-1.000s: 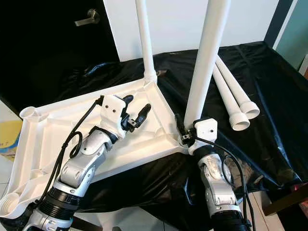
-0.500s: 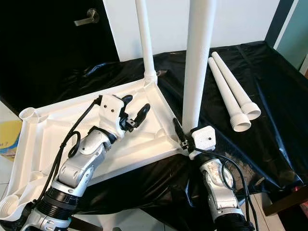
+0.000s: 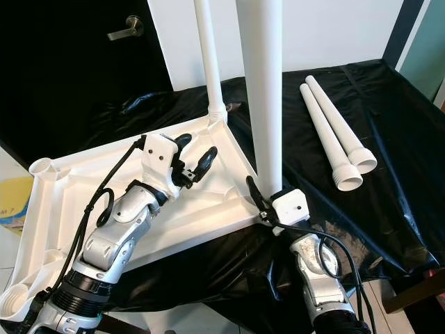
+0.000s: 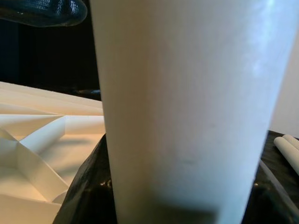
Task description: Building children table
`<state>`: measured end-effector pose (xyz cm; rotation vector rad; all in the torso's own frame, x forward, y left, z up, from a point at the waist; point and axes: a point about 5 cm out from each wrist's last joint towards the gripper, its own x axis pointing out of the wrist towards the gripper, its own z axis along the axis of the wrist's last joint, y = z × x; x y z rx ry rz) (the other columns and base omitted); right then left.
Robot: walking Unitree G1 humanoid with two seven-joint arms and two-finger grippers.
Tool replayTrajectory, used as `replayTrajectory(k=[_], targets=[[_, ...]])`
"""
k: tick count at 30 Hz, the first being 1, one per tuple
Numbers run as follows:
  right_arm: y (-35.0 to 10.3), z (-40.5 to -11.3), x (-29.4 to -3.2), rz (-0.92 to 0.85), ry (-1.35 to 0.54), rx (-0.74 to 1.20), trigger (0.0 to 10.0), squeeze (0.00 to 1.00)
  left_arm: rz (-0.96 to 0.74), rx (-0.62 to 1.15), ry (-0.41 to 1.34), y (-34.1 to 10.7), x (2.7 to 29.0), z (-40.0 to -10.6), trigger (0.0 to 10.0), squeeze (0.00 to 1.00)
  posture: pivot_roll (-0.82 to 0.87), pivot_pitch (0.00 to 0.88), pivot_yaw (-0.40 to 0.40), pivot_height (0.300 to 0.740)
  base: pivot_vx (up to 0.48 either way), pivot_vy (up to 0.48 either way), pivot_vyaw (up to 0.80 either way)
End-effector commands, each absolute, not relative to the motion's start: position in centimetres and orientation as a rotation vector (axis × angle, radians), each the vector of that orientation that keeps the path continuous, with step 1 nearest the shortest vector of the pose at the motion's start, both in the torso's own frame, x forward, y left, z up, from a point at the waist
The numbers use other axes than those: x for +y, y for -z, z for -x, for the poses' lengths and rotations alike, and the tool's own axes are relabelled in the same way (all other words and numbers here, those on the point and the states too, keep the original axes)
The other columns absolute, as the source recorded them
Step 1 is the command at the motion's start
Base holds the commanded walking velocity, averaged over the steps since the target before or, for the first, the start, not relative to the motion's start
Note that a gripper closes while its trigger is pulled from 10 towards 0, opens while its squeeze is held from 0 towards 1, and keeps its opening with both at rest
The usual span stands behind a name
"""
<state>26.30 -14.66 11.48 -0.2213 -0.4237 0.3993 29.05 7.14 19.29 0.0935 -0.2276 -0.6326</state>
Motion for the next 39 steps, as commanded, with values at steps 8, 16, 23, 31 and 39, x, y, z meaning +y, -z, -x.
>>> replayTrajectory(k=[8, 16, 23, 31, 39], targets=[[-9.0, -26.4, -14.6, 0.172, -0.397, -0.309, 10.0, 0.00, -0.124, -0.229, 0.760, -19.5, 6.9, -28.7, 10.0, 0.00, -0.11, 0.032, 0.119, 0.740, 0.000, 0.000, 0.00], [-8.4, -26.9, -14.3, 0.039, -0.372, -0.237, 10.0, 0.00, -0.127, -0.231, 0.753, -19.5, 6.9, -28.7, 10.0, 0.00, -0.11, 0.032, 0.114, 0.740, 0.000, 0.000, 0.00], [-7.7, -26.7, -14.1, -0.033, -0.350, -0.193, 10.0, 0.00, -0.128, -0.238, 0.748, -19.6, 7.0, -28.8, 10.0, 0.00, -0.12, 0.033, 0.112, 0.740, 0.000, 0.000, 0.00], [-7.3, -26.8, -14.0, -0.091, -0.347, -0.149, 10.0, 0.00, -0.129, -0.239, 0.747, -19.7, 7.0, -28.8, 10.0, 0.00, -0.12, 0.031, 0.113, 0.740, 0.000, 0.000, 0.00], [-7.4, -26.9, -13.9, -0.066, -0.373, -0.138, 10.0, 0.00, -0.131, -0.242, 0.746, -19.7, 6.9, -28.8, 10.0, 0.00, -0.12, 0.032, 0.113, 0.740, 0.000, 0.000, 0.00]])
